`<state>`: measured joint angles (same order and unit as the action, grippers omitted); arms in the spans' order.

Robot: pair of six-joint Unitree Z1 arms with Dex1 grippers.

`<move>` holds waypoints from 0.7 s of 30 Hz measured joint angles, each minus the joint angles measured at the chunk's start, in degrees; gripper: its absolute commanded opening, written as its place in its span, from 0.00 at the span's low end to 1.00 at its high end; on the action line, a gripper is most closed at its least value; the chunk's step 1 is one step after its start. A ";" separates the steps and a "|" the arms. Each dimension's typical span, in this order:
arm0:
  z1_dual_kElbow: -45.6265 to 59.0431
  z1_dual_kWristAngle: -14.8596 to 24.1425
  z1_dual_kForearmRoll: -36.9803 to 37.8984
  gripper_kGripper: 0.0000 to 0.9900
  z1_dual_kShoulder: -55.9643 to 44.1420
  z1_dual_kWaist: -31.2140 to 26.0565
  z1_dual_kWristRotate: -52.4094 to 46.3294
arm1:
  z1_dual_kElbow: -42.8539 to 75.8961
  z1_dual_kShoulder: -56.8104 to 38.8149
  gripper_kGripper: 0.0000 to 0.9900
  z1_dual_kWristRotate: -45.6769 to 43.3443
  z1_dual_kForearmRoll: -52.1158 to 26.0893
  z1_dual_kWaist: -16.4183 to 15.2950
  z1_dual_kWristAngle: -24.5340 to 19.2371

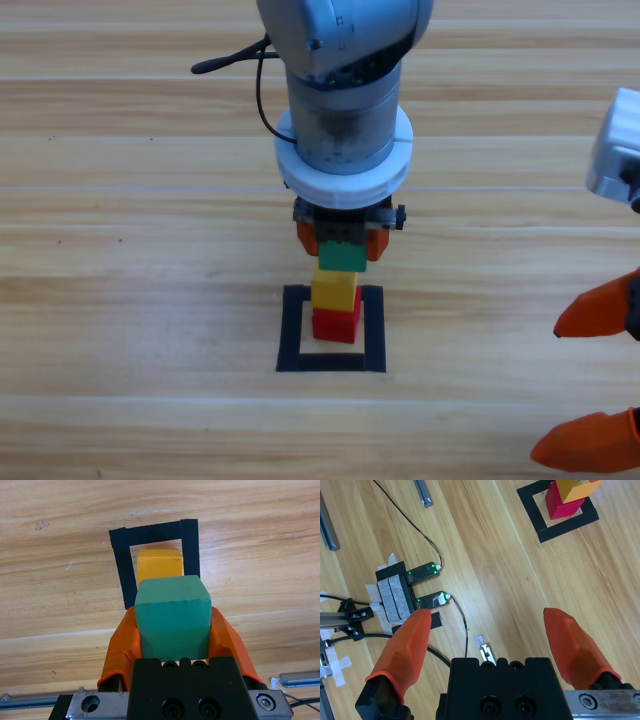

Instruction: Stack the blocks in the rectangular block: red at the bottom, yellow in the middle, green on top

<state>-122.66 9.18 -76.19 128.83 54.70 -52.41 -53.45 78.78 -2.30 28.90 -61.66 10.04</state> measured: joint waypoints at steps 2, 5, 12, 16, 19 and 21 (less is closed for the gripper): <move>0.00 0.00 0.00 0.04 0.01 0.00 0.00 | 0.00 0.00 1.00 0.00 0.00 0.00 0.00; 0.00 0.00 0.00 0.04 0.01 0.00 0.06 | 0.00 0.00 1.00 -0.08 0.00 0.00 0.00; 0.00 0.00 0.00 0.04 0.36 0.00 0.10 | 0.00 0.00 1.00 -0.08 0.00 0.00 0.00; 0.00 0.00 0.00 0.04 1.12 -0.05 0.47 | 0.00 0.00 1.00 -0.08 0.00 0.00 0.00; 0.00 0.00 0.00 0.04 1.26 -0.12 0.72 | 0.00 0.00 1.00 -0.08 0.00 0.00 0.00; 0.00 0.00 0.00 0.04 1.27 -0.18 0.79 | 0.00 0.00 1.00 -0.08 0.00 0.00 0.00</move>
<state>-122.65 9.17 -76.19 130.11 54.52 -51.62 -53.45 78.78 -2.38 28.90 -61.66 10.04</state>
